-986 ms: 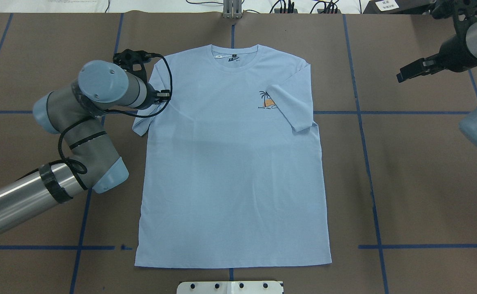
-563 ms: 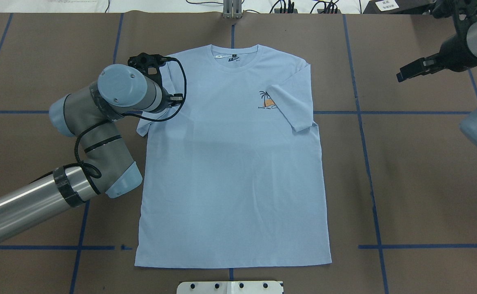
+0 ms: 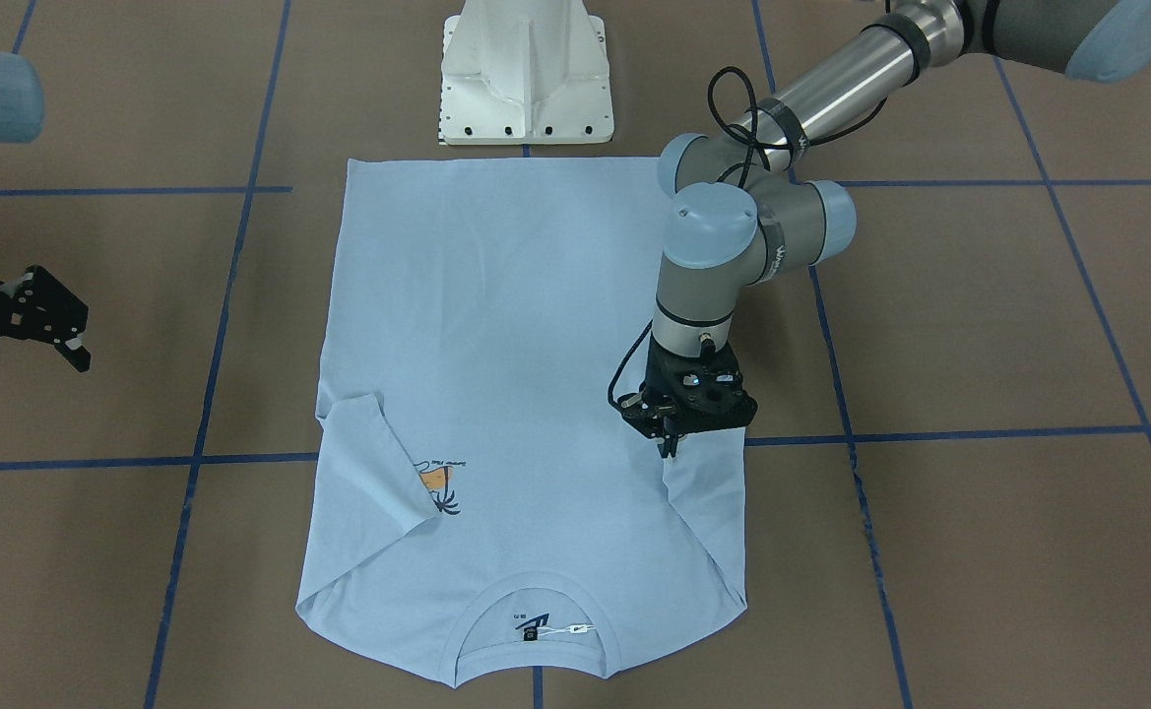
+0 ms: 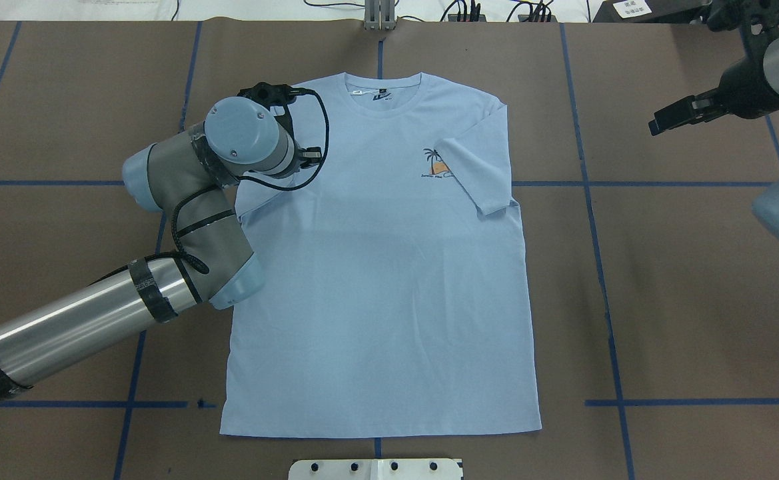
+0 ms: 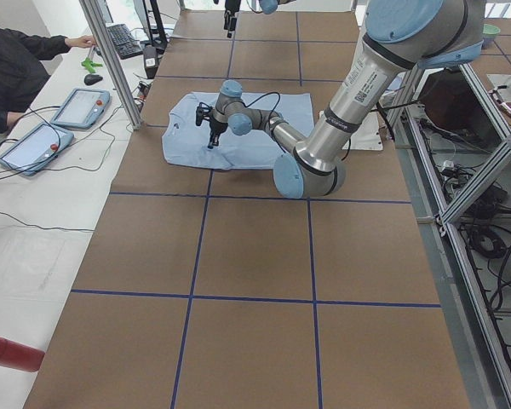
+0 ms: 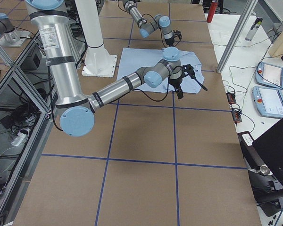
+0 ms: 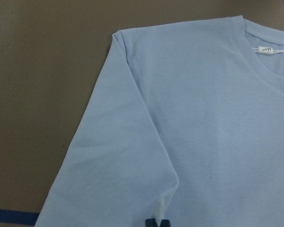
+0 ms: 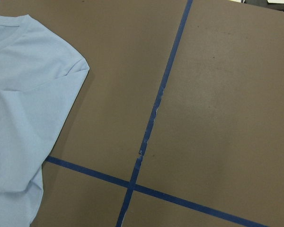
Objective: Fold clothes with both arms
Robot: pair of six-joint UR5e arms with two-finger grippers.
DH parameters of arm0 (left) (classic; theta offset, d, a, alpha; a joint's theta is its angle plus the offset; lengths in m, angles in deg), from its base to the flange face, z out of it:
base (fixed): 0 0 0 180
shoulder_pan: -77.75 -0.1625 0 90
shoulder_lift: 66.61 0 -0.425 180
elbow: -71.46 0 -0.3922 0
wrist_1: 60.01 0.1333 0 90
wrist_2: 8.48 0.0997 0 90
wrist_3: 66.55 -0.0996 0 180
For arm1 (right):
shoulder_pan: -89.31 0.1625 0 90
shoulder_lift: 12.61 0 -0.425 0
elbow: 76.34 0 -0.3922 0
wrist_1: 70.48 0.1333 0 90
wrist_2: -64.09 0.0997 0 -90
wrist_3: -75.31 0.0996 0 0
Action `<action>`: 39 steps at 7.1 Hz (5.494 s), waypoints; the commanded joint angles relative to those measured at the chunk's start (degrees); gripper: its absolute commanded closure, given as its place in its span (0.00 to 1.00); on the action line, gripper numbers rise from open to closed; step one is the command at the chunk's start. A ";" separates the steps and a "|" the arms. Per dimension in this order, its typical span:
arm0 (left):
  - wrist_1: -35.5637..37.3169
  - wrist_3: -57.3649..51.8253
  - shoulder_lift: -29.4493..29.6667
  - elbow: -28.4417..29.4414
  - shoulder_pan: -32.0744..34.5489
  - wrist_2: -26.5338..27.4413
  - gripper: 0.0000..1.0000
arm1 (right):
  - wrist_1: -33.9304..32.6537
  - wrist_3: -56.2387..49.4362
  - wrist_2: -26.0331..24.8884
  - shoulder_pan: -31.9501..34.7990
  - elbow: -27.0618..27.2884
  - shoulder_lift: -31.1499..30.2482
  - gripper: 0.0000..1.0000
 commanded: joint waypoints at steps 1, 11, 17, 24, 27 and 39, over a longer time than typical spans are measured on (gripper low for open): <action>-0.01 0.01 0.97 1.12 -0.01 0.01 1.00 | 0.00 -0.04 0.00 0.00 -0.03 -0.17 0.00; 1.66 -2.19 -13.93 -24.48 -0.27 -3.23 0.00 | 5.69 30.43 -11.01 -16.81 6.45 -0.17 0.00; 0.69 27.63 -31.53 -46.59 -17.54 4.55 0.11 | 4.92 73.51 -46.79 -54.80 22.81 -13.07 0.00; 0.87 40.26 -40.33 -46.60 -34.53 15.74 0.25 | -0.09 75.46 -59.94 -64.07 23.00 -12.65 0.00; 1.13 40.35 -40.16 -45.72 -35.95 15.83 0.36 | -0.09 75.46 -60.03 -64.16 23.00 -12.65 0.00; 1.13 40.61 -39.10 -44.66 -37.18 15.92 1.00 | -2.18 84.06 -60.56 -68.54 21.68 -12.39 0.18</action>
